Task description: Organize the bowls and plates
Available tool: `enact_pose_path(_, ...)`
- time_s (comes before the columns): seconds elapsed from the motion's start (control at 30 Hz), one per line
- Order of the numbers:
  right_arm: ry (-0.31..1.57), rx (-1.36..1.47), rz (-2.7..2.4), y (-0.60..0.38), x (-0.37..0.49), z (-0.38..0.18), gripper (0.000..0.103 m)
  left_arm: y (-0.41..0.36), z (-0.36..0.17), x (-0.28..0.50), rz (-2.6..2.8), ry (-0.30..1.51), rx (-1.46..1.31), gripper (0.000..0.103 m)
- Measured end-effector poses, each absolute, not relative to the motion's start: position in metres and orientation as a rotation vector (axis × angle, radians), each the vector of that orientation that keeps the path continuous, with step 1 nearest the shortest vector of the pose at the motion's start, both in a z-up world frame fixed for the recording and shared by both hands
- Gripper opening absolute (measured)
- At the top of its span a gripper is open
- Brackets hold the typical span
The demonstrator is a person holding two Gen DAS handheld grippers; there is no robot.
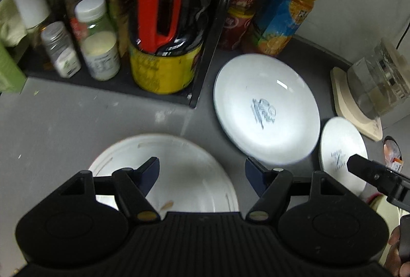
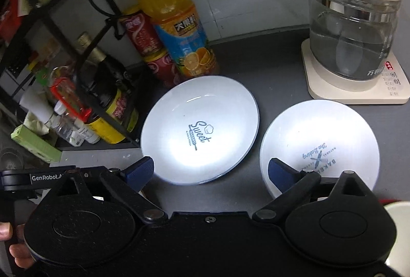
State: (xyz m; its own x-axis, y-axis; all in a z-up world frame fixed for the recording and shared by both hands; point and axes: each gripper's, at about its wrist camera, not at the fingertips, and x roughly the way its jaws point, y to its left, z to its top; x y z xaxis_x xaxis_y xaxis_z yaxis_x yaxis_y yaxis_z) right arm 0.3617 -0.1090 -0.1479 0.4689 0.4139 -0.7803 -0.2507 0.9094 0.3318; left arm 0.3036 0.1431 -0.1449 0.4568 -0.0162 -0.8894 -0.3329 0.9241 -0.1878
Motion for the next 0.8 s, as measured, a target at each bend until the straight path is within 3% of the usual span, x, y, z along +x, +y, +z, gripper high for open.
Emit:
enact_pose_path(0.07,0.998,0.161,0.390,-0.108,0.370,-0.155,0.087,0.144,-0.150,0.311,0.196,1.072,-0.374,0.072)
enact_pose_path(0.23,1.036,0.180,0.335,-0.106,0.393,-0.179,0.056,0.148,-0.168,0.334,0.152,1.083,-0.426,0.068)
enact_pose_path(0.4,1.014,0.176,0.313,-0.101,0.411,-0.190,0.049,0.148,-0.184,0.354,0.145,1.102,-0.448,0.053)
enact_pose_path(0.53,1.020,0.165,0.298,-0.099,0.429,-0.201,0.037,0.148,-0.198,0.366,0.143,1.115,-0.460,0.044)
enact_pose_path(0.8,1.044,0.097,0.267,-0.089,0.455,-0.215,0.032,0.144,-0.226,0.374,0.165,1.130,-0.502,0.031)
